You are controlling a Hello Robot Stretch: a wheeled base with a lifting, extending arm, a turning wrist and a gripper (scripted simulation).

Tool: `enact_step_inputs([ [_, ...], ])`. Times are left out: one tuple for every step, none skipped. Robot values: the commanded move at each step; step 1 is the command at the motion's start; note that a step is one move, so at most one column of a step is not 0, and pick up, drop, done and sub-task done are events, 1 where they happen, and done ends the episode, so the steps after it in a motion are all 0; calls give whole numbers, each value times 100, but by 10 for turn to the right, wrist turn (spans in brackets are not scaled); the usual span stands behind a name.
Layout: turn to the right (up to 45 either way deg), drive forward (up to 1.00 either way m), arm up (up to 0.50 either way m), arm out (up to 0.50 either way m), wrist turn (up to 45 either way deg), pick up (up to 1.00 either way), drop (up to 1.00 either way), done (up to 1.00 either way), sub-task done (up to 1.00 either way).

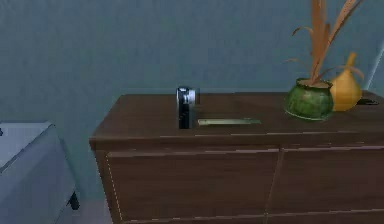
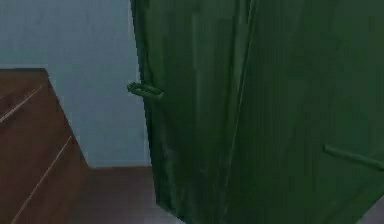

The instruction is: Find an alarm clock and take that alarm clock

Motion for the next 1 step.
enact_step_inputs([
  [300, 0, 0, 0, 0, 0, 0, 0, 0],
])
